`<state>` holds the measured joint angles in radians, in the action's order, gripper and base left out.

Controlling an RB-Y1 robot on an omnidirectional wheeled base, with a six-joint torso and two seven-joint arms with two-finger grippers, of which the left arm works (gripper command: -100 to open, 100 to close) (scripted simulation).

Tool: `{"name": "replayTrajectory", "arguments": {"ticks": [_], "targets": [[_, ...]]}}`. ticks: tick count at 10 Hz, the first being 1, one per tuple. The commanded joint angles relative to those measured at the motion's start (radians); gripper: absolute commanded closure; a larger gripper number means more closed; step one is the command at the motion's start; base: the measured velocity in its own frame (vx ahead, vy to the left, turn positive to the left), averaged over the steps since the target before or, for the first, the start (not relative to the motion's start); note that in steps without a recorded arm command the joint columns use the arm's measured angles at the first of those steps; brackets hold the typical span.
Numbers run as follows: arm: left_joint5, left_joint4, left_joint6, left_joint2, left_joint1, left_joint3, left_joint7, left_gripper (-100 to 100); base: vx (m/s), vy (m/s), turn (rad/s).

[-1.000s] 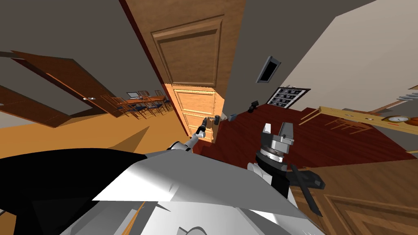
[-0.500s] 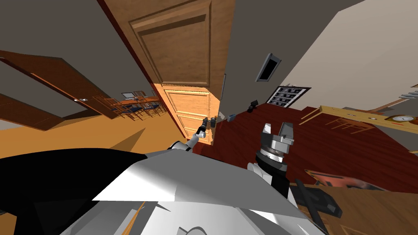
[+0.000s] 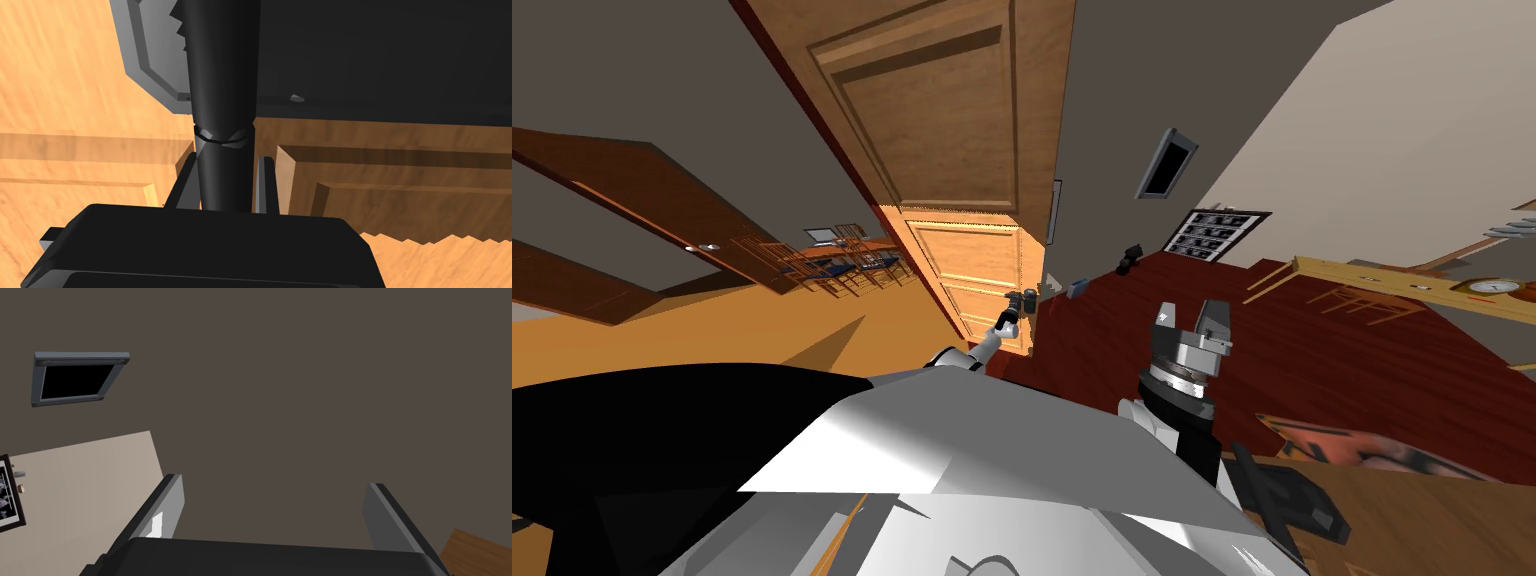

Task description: Push the door open

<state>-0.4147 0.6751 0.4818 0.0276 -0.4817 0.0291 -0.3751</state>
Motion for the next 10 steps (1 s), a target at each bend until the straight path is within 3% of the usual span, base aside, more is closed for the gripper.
{"name": "replayTrajectory", "arguments": {"ticks": [1, 3, 4, 5, 6, 10], "targets": [[0.000, 0.001, 0.002, -0.003, 0.000, -0.002, -0.001, 100, -0.008, 0.009, -0.007], [0.000, 0.001, 0.002, -0.003, 0.000, -0.002, -0.001, 100, 0.000, 0.000, 0.000], [-0.005, -0.002, 0.001, -0.032, 0.000, -0.010, -0.009, 100, 0.069, 0.010, 0.009], [-0.005, -0.002, 0.001, -0.032, 0.000, -0.010, -0.009, 100, 0.091, 0.000, -0.010], [-0.008, -0.002, 0.002, -0.044, 0.000, -0.016, -0.013, 100, 0.103, -0.013, 0.024], [-0.010, -0.003, 0.004, -0.055, -0.001, -0.022, -0.017, 100, 0.054, 0.002, 0.001]]}}
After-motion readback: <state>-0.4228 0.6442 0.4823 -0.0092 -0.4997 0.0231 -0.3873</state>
